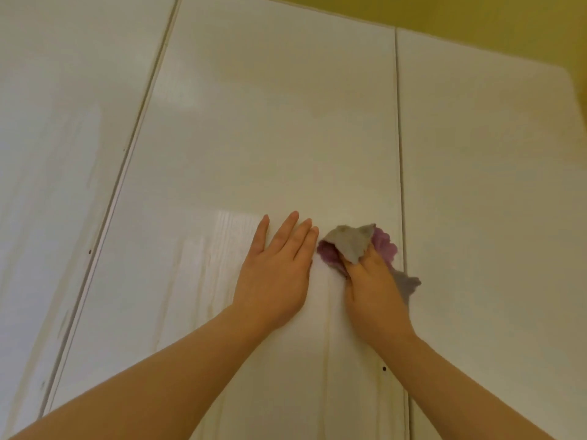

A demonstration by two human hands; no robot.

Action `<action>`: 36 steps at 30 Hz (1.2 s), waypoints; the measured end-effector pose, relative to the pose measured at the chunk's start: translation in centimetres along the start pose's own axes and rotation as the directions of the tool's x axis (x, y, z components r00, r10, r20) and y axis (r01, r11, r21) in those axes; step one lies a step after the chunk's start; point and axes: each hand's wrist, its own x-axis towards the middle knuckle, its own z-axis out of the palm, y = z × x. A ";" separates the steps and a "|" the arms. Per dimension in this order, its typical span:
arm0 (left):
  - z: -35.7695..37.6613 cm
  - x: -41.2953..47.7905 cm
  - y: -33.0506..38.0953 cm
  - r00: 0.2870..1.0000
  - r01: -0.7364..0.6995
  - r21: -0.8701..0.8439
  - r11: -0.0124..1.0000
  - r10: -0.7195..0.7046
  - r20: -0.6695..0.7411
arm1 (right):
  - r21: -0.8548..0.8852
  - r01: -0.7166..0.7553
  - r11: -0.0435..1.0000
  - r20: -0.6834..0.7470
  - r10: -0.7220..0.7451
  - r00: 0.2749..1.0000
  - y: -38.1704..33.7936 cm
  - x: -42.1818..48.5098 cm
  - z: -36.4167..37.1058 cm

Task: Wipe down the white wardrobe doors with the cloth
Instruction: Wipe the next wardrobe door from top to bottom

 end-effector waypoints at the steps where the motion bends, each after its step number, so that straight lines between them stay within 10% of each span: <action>1: 0.2 -0.1 0.5 1.000 -0.001 -0.010 1.000 0.001 0.001 | -0.001 0.024 1.000 0.026 -0.024 0.999 0.1 -1.1 0.1; 36: -0.8 -3.1 2.1 0.991 0.032 0.016 0.999 -0.034 0.127 | 0.054 -0.087 0.995 0.040 0.085 0.996 0.9 -6.1 -0.6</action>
